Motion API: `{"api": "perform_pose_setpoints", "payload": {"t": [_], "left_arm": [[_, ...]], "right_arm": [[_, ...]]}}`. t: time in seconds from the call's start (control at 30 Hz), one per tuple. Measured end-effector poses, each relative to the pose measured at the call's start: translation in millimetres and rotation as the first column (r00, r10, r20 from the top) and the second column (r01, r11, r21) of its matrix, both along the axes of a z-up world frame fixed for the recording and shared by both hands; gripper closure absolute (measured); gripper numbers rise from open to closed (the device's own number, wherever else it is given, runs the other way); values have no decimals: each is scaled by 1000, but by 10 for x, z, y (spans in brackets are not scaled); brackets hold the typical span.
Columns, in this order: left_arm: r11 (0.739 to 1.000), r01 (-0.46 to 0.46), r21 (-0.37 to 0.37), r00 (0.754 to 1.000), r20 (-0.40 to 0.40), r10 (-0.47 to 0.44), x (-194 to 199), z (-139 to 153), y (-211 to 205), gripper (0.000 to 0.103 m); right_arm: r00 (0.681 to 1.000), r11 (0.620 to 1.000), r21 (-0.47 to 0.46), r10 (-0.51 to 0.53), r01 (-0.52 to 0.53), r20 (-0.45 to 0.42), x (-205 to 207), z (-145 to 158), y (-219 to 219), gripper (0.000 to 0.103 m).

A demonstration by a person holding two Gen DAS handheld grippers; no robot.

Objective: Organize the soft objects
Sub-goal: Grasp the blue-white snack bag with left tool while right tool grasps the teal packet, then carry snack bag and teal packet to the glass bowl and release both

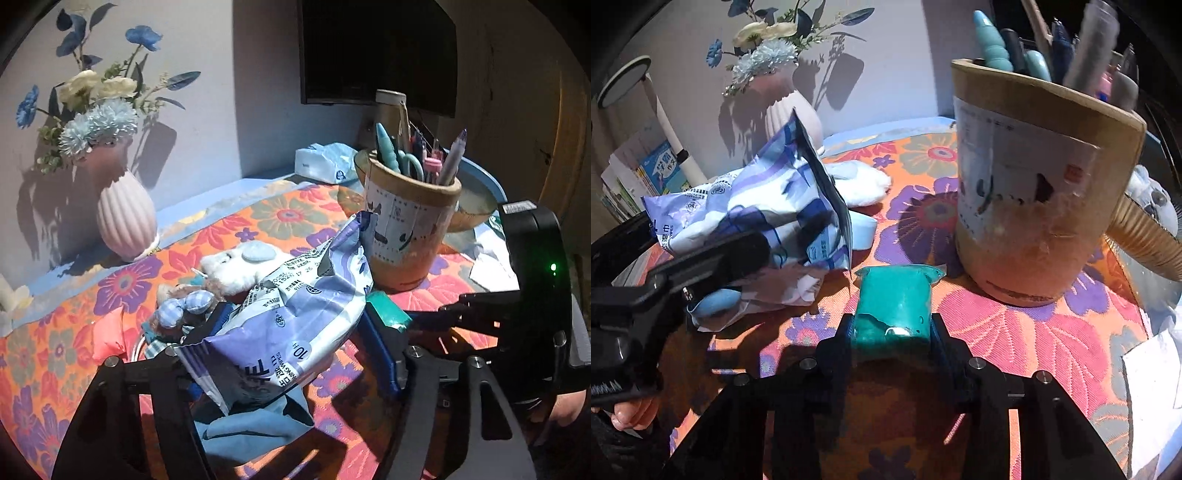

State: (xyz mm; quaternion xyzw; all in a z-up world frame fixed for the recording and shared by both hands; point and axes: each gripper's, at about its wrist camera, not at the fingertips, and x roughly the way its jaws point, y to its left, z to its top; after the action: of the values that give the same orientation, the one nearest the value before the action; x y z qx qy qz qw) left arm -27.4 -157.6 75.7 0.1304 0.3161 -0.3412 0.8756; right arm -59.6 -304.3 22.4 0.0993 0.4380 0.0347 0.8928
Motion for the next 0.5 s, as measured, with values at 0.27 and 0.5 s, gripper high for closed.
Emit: {"api": "perform_pose_setpoints", "payload": {"t": [0.27,0.5], "left_arm": [[995,-40,-92,999,-8,40,-44,156,83,43],[987,-58,-152,998,3,59,-186,338,131,43]], "right_arm": [[1000,999,32,-8,7,23,-108,25,-77,65],[998,999,33,-18,16,64,-242,193,-168,65]]}}
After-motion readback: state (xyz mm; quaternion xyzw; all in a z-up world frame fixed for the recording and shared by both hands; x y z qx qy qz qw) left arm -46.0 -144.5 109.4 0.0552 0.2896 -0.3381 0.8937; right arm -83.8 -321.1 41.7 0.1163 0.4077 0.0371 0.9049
